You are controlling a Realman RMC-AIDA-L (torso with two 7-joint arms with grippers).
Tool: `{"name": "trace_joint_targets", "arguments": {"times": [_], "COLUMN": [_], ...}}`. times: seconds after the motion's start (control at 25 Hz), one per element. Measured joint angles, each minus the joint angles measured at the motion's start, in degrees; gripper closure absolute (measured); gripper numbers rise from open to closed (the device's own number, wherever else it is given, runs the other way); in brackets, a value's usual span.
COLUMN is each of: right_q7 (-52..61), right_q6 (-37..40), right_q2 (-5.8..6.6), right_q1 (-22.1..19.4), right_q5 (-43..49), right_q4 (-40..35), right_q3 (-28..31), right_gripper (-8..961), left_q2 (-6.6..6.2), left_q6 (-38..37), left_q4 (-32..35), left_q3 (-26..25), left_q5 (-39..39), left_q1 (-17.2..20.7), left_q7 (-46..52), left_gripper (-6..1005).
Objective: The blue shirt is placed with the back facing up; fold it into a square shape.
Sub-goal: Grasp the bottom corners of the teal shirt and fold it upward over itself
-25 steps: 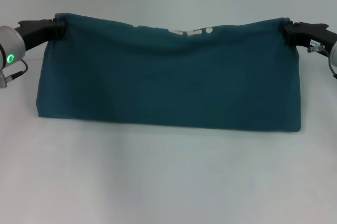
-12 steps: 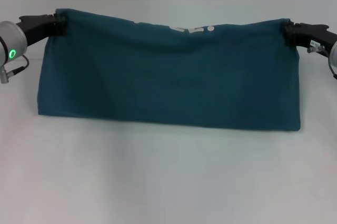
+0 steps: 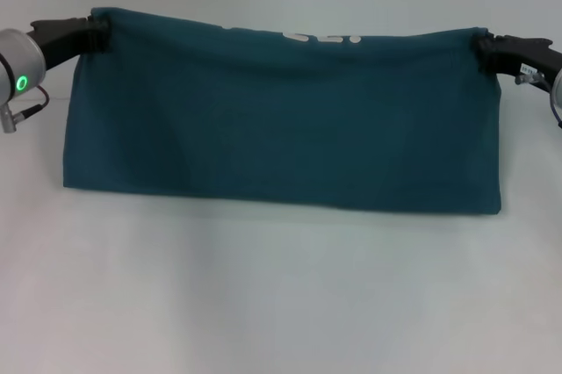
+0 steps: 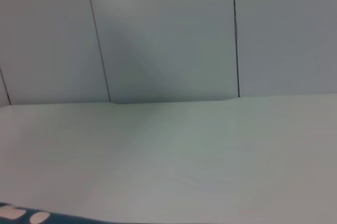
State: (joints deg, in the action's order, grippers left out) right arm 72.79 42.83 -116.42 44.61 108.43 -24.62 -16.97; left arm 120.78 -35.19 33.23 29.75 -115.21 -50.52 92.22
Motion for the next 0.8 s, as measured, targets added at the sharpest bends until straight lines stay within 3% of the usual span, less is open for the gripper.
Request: {"name": "trace_joint_targets", "arguments": {"times": [0.28,0.8], "right_q7": [0.3,0.0], "right_q6": [0.4,-0.2], "right_q2": [0.63,0.05], "right_q1": [0.2,0.2], "right_q5": [-0.2,-0.3], "right_q4": [0.2,0.3], "right_q3": [-0.1,-0.3], "right_gripper": [915,887], "left_q2": [-0.36,-0.24], "left_q6": [-0.1,0.6], "left_q4": [-0.1,-0.5], "left_q3": [0.1,0.5], "left_q5": [0.1,0.1], "left_q1": [-0.6,-0.8], "left_q7": [0.1,-0.5], "left_gripper": [947,873]}}
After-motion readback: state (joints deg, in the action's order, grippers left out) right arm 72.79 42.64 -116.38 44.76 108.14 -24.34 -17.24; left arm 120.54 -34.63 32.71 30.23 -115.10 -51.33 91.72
